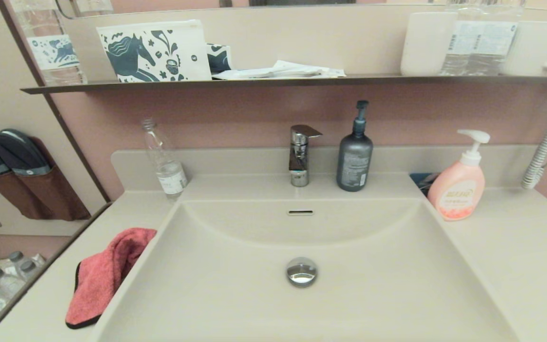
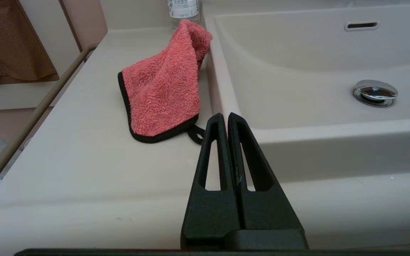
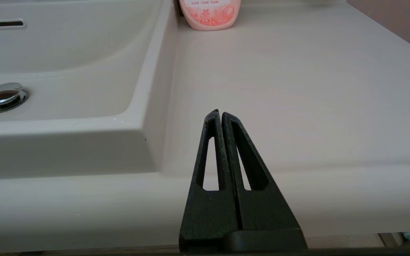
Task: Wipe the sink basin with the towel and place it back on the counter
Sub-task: Pick up the cloth
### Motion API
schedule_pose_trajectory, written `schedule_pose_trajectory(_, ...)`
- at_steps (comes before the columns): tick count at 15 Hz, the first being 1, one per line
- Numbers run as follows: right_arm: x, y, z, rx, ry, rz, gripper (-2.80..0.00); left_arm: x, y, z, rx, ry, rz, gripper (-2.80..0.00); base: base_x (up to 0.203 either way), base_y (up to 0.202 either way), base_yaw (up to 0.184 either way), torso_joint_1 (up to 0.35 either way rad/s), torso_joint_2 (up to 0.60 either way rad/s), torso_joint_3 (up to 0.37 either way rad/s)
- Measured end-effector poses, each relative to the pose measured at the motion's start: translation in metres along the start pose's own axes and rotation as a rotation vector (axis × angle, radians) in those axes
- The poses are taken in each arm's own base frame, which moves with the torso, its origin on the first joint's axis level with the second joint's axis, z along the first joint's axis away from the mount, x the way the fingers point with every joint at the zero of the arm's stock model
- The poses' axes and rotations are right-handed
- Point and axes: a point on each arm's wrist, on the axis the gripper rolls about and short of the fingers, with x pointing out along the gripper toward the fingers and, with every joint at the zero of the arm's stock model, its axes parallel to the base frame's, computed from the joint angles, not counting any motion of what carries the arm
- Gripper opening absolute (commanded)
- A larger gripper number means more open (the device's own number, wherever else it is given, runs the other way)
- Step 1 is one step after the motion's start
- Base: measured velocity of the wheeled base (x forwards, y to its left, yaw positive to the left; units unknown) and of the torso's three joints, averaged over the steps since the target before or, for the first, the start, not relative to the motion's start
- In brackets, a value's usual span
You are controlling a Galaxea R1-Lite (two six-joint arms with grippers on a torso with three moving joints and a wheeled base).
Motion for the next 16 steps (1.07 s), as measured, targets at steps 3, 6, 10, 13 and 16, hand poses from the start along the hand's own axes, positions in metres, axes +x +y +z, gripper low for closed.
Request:
schedule_pose_trajectory(3,0.0000,0.0000,0.0000,0.000,0.000,0.000,-2.80,0.0000,0.0000,0.0000,0.000,0.000,0.000,-2.80,0.000,0.000,0.000,0.000,0.00,0.000)
schedule_pose_trajectory(6,0.0000,0.0000,0.0000,0.000,0.000,0.000,-2.80,0.0000,0.0000,0.0000,0.000,0.000,0.000,-2.80,0.000,0.000,0.000,0.000,0.00,0.000)
schedule_pose_trajectory(10,0.0000,0.0000,0.0000,0.000,0.000,0.000,-2.80,0.0000,0.0000,0.0000,0.000,0.000,0.000,-2.80,0.000,0.000,0.000,0.000,0.00,0.000)
schedule_pose_trajectory(13,0.0000,0.0000,0.0000,0.000,0.000,0.000,-2.80,0.0000,0.0000,0.0000,0.001,0.000,0.000,-2.80,0.000,0.000,0.000,0.000,0.00,0.000)
schedule_pose_trajectory(16,0.0000,0.0000,0.0000,0.000,0.000,0.000,-2.80,0.0000,0.0000,-0.0001,0.010,0.001,-0.001,-2.80,0.000,0.000,0.000,0.000,0.00,0.000)
